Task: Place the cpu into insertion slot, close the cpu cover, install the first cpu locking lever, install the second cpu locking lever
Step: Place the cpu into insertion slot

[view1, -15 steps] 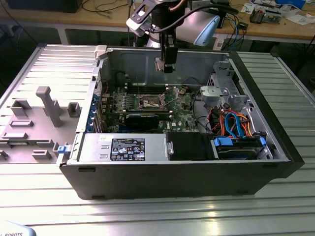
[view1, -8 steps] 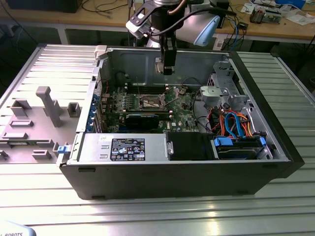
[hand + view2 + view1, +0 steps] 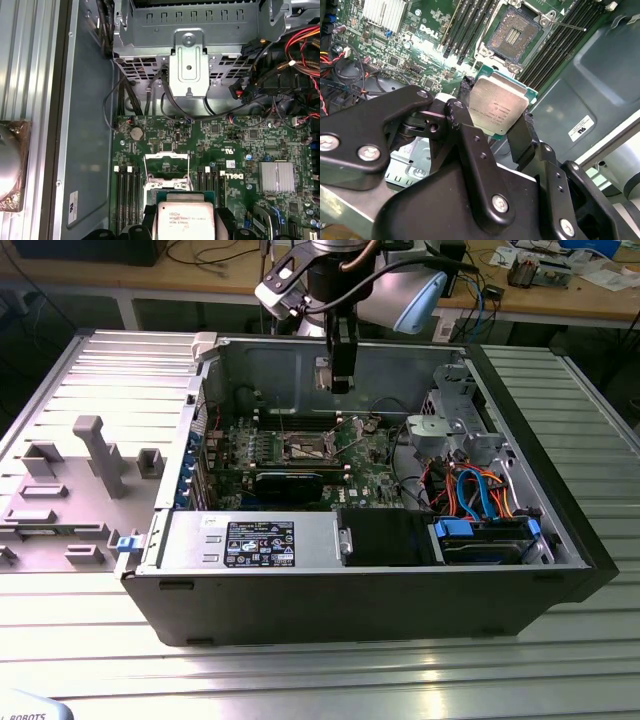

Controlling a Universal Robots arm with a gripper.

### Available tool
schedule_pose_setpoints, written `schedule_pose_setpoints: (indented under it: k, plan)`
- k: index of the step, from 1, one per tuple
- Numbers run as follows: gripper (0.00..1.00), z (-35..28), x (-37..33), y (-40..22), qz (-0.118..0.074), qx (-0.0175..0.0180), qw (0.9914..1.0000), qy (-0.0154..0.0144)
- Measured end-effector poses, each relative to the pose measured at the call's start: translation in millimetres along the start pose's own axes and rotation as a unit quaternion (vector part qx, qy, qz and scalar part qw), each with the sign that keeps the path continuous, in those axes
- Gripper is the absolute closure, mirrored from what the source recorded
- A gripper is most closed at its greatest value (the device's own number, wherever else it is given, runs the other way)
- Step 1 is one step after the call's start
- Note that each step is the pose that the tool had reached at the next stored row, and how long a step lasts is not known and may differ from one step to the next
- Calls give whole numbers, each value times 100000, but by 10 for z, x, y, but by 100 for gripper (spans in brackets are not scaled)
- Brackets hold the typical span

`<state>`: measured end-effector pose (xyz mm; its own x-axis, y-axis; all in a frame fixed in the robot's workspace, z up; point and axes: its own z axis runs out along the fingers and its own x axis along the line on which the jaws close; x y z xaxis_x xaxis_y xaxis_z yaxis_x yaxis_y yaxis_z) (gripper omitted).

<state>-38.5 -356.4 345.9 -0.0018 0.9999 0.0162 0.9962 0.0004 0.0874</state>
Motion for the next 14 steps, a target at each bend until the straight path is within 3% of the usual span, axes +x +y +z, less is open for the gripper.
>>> schedule_pose_setpoints:
  k: [14]
  plan:
    - [46,15,8,-33,4,1,100000,-4]
